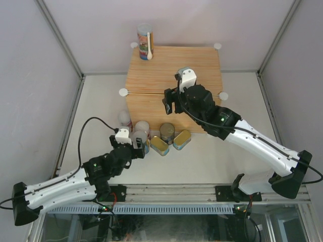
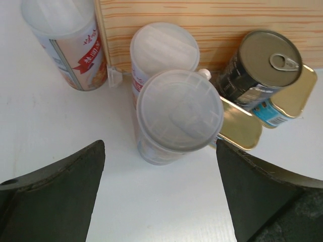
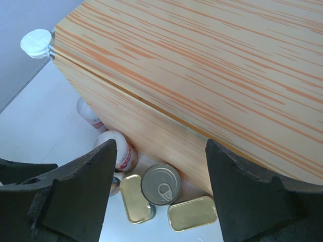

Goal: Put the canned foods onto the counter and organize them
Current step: Pick up the canned food from the center of the board, then place the canned food on the counter.

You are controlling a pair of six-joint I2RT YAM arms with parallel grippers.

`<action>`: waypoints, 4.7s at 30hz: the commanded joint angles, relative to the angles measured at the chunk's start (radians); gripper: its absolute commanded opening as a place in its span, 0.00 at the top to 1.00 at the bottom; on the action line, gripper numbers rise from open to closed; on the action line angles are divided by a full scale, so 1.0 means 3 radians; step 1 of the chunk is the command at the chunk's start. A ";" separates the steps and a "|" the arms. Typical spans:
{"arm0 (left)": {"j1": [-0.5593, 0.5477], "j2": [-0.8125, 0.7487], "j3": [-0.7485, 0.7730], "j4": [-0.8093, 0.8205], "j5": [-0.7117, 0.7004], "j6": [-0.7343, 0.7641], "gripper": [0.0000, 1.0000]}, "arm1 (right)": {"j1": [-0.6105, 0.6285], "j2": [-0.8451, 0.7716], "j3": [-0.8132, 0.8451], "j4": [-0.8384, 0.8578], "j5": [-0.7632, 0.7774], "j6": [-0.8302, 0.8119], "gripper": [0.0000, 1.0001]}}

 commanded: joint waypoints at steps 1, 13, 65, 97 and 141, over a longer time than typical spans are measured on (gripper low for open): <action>-0.0055 0.0039 -0.0132 0.0390 -0.0381 -0.0027 0.05 | -0.0008 -0.0120 0.0019 0.0028 0.0032 -0.0010 0.29; -0.0109 0.0273 -0.0398 0.1103 -0.0357 0.0178 0.05 | -0.0083 -0.0045 0.0140 -0.0069 -0.0031 -0.0080 0.29; -0.0130 0.0671 -0.0853 0.2376 -0.0587 0.0371 0.46 | -0.0034 0.0026 0.0297 -0.0252 -0.0024 -0.0194 0.30; -0.0494 -0.0196 -0.0467 0.1717 -0.0942 0.0752 1.00 | 0.0047 0.0021 0.0314 -0.0217 0.0003 -0.0201 0.31; -0.0684 0.1016 0.3512 0.0235 -0.0967 0.1854 1.00 | 0.0012 -0.0118 0.0413 -0.0013 0.0051 -0.0315 0.32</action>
